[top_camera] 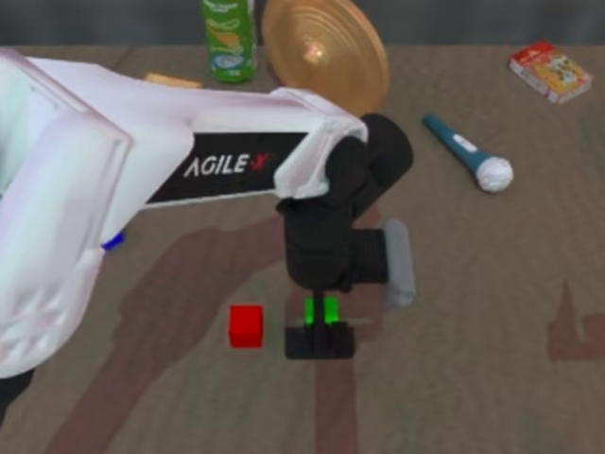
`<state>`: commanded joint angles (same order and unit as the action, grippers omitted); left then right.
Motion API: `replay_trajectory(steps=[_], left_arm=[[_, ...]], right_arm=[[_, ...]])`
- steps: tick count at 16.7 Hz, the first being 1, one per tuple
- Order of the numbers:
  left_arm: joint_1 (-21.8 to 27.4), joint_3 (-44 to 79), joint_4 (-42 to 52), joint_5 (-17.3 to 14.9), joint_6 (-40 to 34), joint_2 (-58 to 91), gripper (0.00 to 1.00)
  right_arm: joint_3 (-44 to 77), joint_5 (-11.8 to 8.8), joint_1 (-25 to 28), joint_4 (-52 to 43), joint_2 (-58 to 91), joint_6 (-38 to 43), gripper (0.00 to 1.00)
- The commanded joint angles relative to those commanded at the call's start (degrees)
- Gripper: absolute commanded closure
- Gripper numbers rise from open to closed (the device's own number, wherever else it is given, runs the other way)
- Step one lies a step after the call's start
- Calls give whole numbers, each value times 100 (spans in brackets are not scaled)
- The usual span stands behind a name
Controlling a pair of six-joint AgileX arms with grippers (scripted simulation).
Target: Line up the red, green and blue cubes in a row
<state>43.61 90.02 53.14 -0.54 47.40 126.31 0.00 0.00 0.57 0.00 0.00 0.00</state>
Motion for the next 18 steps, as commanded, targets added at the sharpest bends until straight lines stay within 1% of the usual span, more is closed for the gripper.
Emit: replay_trajectory(steps=[2,7,13,15,16,18], left_arm=[[-29,164,218,0,-11,-57,0],[-97,816,1242,4,-4,-386,0],[-91,894,1341,4,-8,-429,0],[-288,911,1330,8,-15,-402,0],[-477,921,1323,10,-23,-377,0],[-1036,938,1304,14,-42,-317,0]], right_arm=[[0,0,0,0,0,0,0],[0,0,0,0,0,0,0],[0,0,0,0,0,0,0],[0,0,0,0,0,0,0],[0,0,0,0,0,0,0],[0,0,0,0,0,0,0]])
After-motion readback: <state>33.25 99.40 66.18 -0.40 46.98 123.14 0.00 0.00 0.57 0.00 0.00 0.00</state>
